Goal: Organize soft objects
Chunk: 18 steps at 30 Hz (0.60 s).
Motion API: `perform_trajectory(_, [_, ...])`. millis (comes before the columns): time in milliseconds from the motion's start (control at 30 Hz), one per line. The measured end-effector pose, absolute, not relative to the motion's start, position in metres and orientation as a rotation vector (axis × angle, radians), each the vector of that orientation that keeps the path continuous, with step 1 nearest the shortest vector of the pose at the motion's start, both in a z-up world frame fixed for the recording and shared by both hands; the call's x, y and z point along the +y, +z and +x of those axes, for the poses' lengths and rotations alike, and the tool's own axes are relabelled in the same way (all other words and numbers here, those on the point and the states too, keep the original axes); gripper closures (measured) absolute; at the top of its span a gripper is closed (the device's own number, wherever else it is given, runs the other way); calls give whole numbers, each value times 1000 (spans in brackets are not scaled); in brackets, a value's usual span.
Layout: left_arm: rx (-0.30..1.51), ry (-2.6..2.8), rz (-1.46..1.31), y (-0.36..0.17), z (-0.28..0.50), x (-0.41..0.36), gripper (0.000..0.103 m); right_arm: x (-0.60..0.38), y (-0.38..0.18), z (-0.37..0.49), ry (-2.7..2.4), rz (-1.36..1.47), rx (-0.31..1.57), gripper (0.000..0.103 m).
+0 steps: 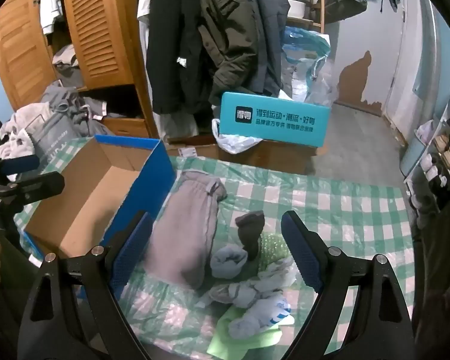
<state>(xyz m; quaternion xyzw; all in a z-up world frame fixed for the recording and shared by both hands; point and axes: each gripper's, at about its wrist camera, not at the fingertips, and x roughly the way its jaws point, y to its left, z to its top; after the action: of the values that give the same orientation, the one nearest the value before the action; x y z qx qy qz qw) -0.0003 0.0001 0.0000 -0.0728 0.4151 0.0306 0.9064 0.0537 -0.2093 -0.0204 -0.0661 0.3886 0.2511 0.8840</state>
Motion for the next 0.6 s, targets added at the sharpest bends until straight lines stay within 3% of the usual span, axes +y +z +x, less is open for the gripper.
perform_trajectory(600, [867, 56, -127, -5, -1, -9, 1, -212, -22, 54, 528, -131, 822, 16])
